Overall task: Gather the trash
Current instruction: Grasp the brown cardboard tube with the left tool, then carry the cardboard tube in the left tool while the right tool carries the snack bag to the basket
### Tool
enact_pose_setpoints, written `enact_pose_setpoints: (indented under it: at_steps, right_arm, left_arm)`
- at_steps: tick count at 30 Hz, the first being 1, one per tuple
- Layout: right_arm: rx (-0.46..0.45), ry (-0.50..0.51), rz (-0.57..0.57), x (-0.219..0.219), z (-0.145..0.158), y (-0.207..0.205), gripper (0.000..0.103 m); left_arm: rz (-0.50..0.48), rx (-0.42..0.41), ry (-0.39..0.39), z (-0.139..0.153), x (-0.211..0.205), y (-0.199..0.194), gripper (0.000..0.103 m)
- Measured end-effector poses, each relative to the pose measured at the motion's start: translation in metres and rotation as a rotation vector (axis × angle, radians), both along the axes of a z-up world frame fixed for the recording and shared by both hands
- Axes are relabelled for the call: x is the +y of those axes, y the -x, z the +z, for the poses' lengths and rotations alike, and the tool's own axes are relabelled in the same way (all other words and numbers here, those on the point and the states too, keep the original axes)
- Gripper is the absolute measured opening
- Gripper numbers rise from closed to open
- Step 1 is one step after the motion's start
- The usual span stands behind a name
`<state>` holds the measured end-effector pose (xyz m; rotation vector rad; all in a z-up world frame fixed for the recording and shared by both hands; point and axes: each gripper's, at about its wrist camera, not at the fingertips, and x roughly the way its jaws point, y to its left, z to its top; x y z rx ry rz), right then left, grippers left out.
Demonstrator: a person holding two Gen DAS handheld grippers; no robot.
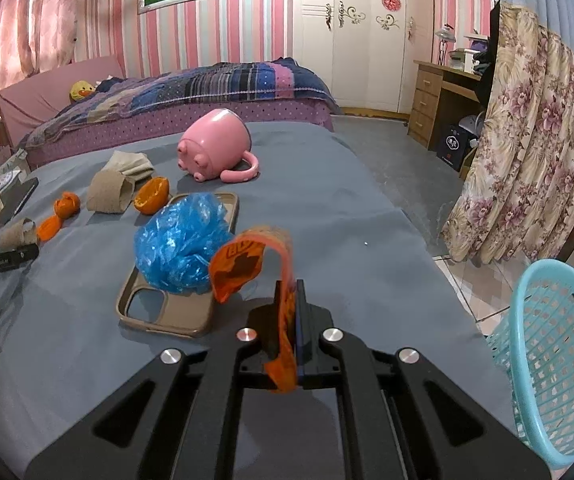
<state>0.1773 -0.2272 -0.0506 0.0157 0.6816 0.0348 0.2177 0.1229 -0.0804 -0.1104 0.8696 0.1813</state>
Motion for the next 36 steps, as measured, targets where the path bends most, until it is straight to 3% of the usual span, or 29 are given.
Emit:
enact_pose_setpoints:
  at_steps: [1, 4, 22, 36]
  right_arm:
    - [-0.002, -0.007, 0.002, 0.0, 0.0, 0.0, 0.004]
    - [-0.009, -0.002, 0.015, 0.004, 0.002, 0.0, 0.004]
    - [-0.035, 0.036, 0.05, -0.003, 0.012, 0.015, 0.004]
    - [-0.051, 0.083, 0.028, -0.056, 0.039, 0.039, 0.004]
  left_arm:
    - [-0.007, -0.011, 0.02, 0.002, 0.001, 0.003, 0.065]
    - [-0.033, -0.024, 0.043, 0.005, -0.001, 0.01, 0.052]
    - [-0.088, -0.099, -0.055, 0.026, -0.046, 0.083, 0.052]
    - [-0.184, -0.136, -0.016, 0.043, -0.102, 0.091, 0.052]
